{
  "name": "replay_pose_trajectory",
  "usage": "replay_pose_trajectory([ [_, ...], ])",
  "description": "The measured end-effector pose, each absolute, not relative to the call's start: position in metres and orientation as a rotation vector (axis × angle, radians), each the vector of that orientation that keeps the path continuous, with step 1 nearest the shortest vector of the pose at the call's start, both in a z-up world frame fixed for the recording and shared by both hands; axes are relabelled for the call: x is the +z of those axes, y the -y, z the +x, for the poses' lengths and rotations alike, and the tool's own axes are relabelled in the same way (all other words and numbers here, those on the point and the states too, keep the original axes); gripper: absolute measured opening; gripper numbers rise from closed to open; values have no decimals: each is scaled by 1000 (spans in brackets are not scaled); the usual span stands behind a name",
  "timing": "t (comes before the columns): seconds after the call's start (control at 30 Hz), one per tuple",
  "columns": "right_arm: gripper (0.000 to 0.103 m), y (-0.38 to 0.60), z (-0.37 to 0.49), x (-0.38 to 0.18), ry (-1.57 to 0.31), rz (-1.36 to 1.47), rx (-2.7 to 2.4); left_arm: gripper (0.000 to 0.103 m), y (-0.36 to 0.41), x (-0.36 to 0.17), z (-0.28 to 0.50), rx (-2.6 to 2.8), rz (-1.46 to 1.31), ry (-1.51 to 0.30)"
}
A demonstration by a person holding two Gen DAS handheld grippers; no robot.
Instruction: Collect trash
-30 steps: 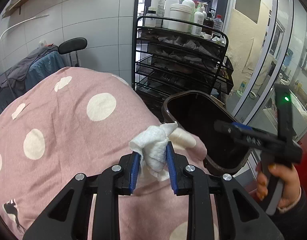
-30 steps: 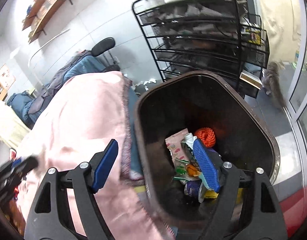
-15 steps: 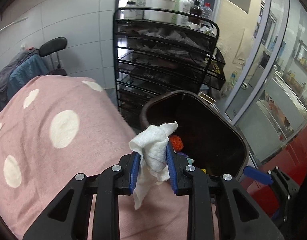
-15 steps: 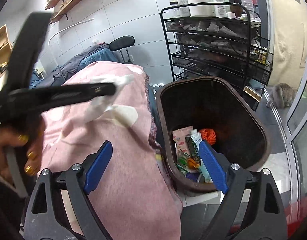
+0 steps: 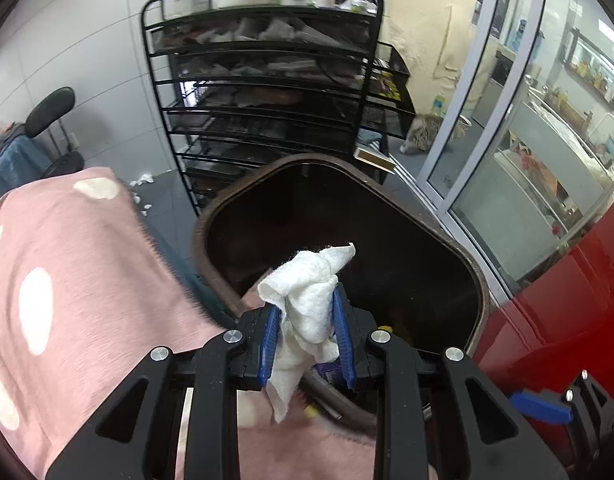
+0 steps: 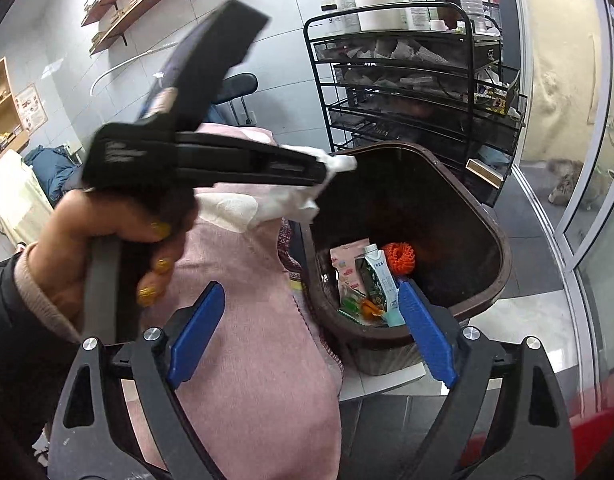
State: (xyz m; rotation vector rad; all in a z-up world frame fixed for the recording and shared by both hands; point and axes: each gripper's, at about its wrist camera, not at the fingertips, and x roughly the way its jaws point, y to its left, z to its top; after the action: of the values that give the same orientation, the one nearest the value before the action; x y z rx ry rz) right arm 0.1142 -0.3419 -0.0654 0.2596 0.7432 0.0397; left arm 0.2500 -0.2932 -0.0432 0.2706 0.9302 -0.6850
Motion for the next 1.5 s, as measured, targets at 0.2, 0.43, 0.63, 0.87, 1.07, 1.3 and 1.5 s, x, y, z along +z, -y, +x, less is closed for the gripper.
replay_pose_trajectory([
  [0.2, 89, 342, 108, -65, -751, 251, 40, 33, 314, -50, 251, -727, 296, -949],
  [0.43, 90, 339, 103, -65, -757, 245, 41, 75, 322, -50, 249, -750, 297, -918],
  [0.63, 91, 336, 103, -65, -759, 237, 37, 82, 311, -39, 243, -732, 288, -864],
  [0.87, 94, 338, 103, -63, -758, 203, 5, 93, 274, -16, 226, -681, 244, -765],
  [1.07, 96, 342, 104, -61, -755, 183, -33, 97, 231, -1, 207, -608, 213, -689],
  [1.3, 98, 334, 107, -54, -727, 176, -40, 98, 175, 9, 182, -508, 162, -647],
  [1.5, 98, 314, 110, -45, -675, 150, -30, 98, 137, 14, 156, -414, 136, -604],
])
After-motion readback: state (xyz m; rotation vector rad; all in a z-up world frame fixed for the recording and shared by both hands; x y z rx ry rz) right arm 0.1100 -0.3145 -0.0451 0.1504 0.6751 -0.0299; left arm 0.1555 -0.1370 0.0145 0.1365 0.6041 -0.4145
